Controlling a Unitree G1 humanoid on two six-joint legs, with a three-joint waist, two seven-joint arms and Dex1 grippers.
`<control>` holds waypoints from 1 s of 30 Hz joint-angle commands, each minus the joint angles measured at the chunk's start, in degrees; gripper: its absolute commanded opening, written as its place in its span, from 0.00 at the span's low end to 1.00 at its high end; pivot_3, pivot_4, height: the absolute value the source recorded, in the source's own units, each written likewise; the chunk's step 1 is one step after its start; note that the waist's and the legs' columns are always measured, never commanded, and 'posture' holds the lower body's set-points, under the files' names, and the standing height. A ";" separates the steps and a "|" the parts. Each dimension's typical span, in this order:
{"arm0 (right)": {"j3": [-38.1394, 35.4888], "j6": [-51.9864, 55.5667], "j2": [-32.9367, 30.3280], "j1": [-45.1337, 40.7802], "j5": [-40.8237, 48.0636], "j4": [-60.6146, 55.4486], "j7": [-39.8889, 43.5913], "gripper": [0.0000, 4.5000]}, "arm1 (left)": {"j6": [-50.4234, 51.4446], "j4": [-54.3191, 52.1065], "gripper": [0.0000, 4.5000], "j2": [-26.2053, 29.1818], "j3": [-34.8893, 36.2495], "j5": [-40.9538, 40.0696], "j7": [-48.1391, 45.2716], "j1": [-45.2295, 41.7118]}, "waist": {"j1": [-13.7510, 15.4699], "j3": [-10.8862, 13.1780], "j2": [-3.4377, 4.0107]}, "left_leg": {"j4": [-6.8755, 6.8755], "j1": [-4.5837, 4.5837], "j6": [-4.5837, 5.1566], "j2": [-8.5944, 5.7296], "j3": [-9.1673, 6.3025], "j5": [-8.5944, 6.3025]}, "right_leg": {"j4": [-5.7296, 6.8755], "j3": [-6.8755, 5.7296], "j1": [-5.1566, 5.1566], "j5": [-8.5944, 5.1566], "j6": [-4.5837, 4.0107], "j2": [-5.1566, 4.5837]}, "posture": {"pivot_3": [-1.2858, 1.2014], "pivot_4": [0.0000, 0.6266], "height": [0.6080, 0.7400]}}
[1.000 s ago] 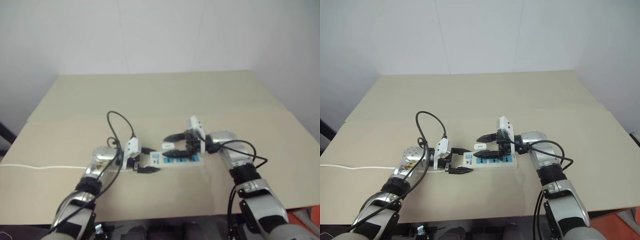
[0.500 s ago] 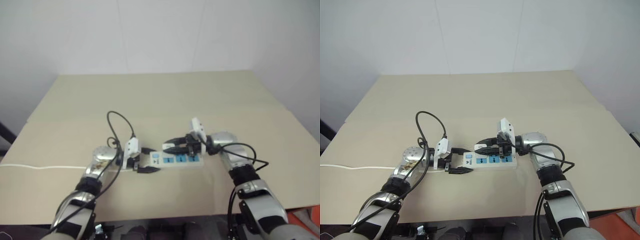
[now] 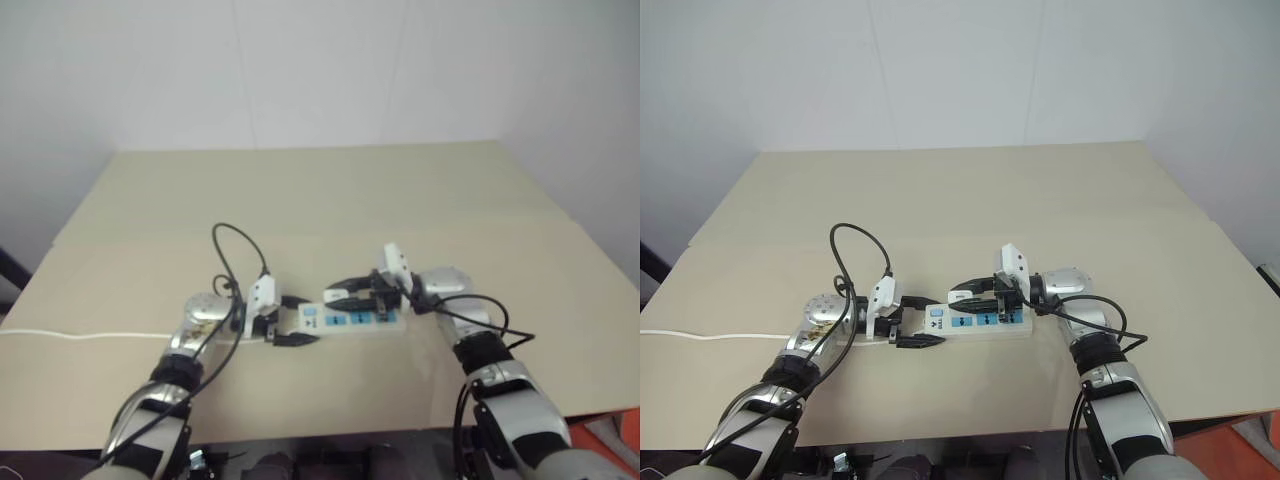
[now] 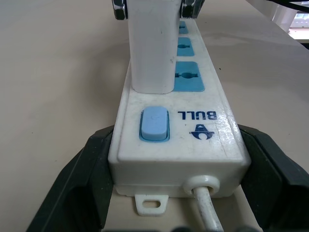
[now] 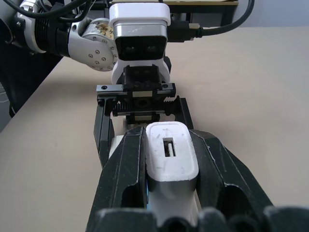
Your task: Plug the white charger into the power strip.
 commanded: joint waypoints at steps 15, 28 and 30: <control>-1.52 -2.66 0.40 -0.49 -1.33 3.72 -4.06 0.55 | -0.25 -0.44 0.73 0.44 -1.03 1.27 -0.86 0.09 | -0.07 0.00 0.00 | 0.00 0.03 -0.01 0.03 0.01 0.01 | 0.03 0.01 -0.01 0.00 -0.02 0.04 | 0.52 0.24 1.00; -2.29 -1.94 -0.80 0.10 -0.23 0.47 -4.20 1.00 | 0.46 0.66 0.73 0.37 -1.08 1.40 -0.97 -0.43 | 0.01 0.01 0.01 | -0.04 -0.05 -0.02 0.01 0.01 -0.04 | -0.02 0.01 -0.09 -0.01 -0.03 0.03 | 0.52 0.24 1.00; -2.37 -1.56 -1.26 0.57 -0.34 -0.38 -4.75 1.00 | 2.07 0.47 0.81 0.10 -0.81 0.96 -0.61 -0.66 | 0.01 0.01 0.01 | -0.04 -0.06 -0.01 0.01 0.01 -0.04 | -0.02 0.01 -0.08 -0.01 -0.03 0.03 | 0.52 0.24 1.00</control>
